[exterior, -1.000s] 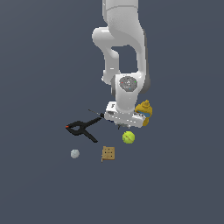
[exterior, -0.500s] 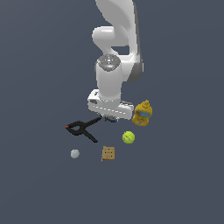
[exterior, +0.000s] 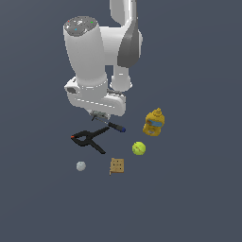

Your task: Pick up a designated object from a clutter of objects.

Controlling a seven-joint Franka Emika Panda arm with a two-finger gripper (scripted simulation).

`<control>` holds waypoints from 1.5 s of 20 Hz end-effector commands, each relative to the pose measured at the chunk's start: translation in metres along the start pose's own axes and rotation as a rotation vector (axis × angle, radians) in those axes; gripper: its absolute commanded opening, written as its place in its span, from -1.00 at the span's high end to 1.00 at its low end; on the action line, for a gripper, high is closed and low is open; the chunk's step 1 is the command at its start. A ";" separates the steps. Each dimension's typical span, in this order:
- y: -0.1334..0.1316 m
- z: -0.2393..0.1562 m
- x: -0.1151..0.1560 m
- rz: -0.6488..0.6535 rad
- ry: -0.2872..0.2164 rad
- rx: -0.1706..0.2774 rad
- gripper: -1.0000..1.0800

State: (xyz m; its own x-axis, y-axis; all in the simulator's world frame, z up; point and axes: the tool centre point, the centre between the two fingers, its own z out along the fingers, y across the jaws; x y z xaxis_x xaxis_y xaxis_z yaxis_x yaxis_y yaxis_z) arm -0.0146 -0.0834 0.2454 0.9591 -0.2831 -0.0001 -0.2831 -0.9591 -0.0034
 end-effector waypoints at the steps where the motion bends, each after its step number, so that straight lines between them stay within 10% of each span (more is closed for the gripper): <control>1: 0.017 -0.024 0.008 -0.001 -0.001 0.000 1.00; 30: 0.134 -0.191 0.077 0.000 0.000 -0.003 1.00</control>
State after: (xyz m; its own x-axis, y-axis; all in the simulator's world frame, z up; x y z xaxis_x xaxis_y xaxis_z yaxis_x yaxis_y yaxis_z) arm 0.0200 -0.2320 0.4330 0.9590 -0.2833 -0.0002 -0.2833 -0.9590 -0.0001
